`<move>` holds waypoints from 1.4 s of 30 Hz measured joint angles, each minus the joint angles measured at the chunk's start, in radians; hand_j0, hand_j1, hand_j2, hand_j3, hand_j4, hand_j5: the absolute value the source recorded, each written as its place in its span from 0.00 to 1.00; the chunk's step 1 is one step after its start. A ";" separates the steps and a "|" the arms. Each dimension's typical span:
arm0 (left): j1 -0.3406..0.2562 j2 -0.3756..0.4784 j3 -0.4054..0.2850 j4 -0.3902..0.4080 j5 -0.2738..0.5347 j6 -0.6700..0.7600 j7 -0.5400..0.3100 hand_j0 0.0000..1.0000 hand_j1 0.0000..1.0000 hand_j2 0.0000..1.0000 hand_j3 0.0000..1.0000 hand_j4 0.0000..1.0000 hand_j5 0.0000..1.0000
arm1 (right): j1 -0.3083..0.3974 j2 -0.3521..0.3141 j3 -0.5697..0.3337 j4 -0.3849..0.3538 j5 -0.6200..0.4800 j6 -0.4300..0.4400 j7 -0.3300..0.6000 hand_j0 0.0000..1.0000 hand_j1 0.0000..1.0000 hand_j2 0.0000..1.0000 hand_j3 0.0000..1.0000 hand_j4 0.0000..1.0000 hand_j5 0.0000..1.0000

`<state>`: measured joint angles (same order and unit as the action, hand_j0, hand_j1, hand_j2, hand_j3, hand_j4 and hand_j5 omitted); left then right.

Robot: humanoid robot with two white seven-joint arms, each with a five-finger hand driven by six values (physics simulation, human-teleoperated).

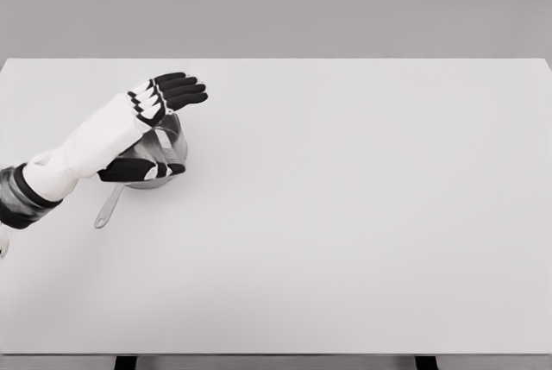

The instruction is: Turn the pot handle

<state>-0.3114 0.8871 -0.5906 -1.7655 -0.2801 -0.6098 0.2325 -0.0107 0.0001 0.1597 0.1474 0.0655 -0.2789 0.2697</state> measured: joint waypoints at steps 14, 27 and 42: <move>0.012 0.053 -0.059 0.000 -0.025 0.000 -0.068 1.00 1.00 1.00 1.00 1.00 1.00 | 0.000 0.000 0.000 0.000 0.000 0.000 0.000 1.00 1.00 1.00 1.00 1.00 1.00; 0.014 0.066 -0.055 0.000 -0.193 0.045 -0.079 1.00 1.00 1.00 1.00 1.00 1.00 | 0.000 0.000 0.000 0.000 0.000 0.000 0.000 1.00 1.00 1.00 1.00 1.00 1.00; 0.049 0.120 -0.024 0.000 -0.218 0.067 -0.078 1.00 1.00 1.00 1.00 1.00 1.00 | 0.000 0.000 0.000 0.000 0.000 0.000 0.000 1.00 1.00 1.00 1.00 1.00 1.00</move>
<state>-0.2623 1.0069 -0.6150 -1.7651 -0.4983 -0.5424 0.1543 -0.0107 0.0001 0.1597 0.1473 0.0655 -0.2789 0.2697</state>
